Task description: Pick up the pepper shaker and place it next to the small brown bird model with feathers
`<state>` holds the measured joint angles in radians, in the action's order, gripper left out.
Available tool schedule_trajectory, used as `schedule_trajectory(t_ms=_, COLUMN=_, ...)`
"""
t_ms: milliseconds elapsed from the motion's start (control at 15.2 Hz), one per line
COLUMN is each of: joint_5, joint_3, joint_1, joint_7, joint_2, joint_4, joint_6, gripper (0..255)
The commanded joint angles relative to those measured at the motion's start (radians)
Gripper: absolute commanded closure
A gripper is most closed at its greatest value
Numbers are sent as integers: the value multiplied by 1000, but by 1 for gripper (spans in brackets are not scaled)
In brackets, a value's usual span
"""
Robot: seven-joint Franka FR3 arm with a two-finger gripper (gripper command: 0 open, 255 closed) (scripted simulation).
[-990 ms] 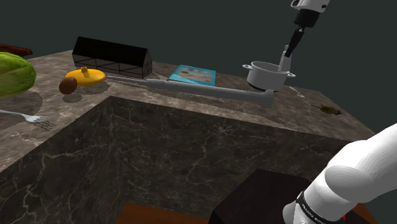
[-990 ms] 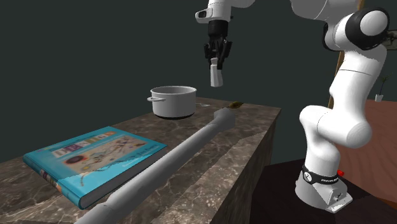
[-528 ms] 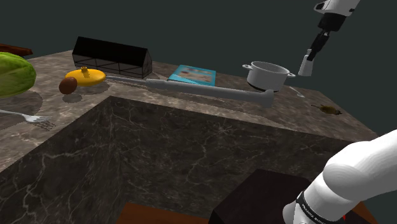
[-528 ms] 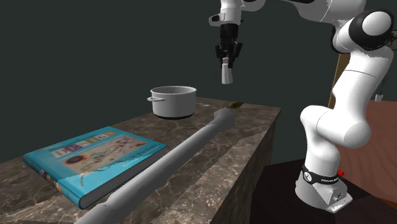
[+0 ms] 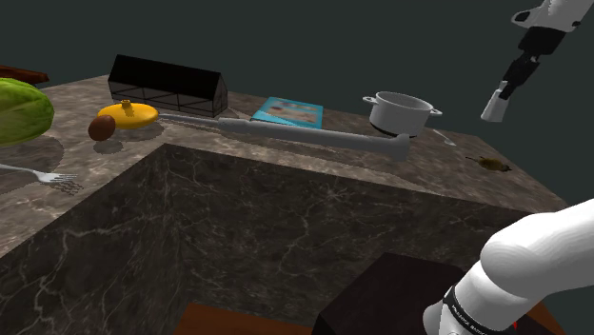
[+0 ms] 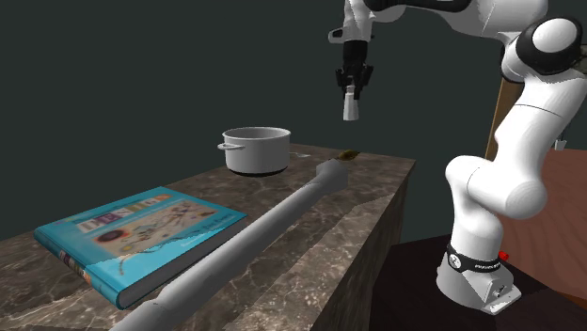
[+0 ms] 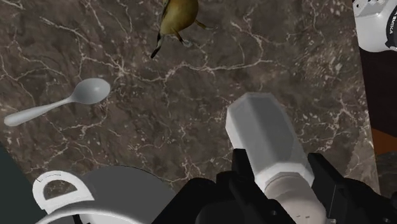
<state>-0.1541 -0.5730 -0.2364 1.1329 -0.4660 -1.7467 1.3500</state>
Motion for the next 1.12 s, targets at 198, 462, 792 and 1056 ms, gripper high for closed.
schedule_trajectory(t_ms=198, joint_5=-22, joint_3=-19, joint_1=-14, joint_7=24, joint_2=-30, joint_4=-71, joint_6=46, gripper=255)
schedule_trajectory(t_ms=462, joint_5=-33, joint_3=-19, joint_1=-22, joint_7=19, joint_2=-54, joint_4=-145, joint_6=97, gripper=255)
schedule_trajectory(t_ms=792, joint_5=-46, joint_3=-22, joint_1=-32, joint_7=13, joint_2=-79, joint_4=-231, joint_6=161, gripper=255)
schedule_trajectory(t_ms=1056, joint_5=-56, joint_3=-27, joint_1=-39, joint_7=11, joint_2=-94, joint_4=-296, joint_6=211, gripper=255)
